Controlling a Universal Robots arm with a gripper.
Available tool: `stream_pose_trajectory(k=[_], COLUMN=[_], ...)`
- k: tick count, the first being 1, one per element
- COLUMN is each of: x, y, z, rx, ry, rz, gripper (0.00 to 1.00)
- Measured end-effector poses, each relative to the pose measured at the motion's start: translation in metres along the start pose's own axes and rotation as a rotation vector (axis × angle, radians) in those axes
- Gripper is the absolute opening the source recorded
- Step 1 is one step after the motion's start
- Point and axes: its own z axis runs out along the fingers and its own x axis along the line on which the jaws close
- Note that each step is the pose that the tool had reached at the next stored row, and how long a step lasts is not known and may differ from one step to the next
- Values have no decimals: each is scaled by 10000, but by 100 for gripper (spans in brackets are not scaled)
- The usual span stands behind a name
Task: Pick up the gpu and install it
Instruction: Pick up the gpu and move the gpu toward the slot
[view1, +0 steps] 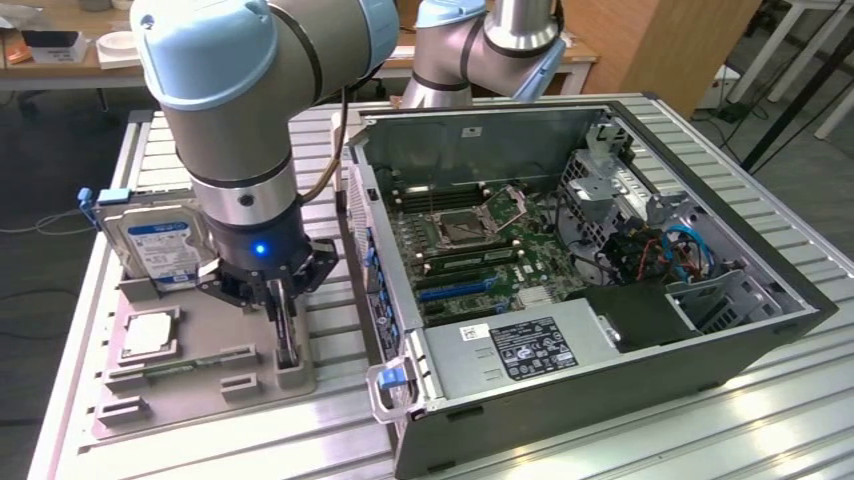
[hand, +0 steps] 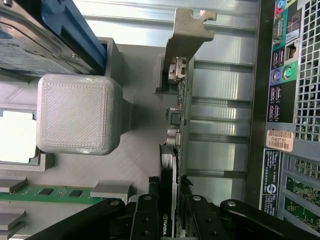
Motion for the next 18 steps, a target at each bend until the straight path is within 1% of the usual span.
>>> stream_pose_trajectory(k=[18], x=[0], y=[0], z=[0], rx=[-1], ry=[-1], rz=[0], gripper=[26])
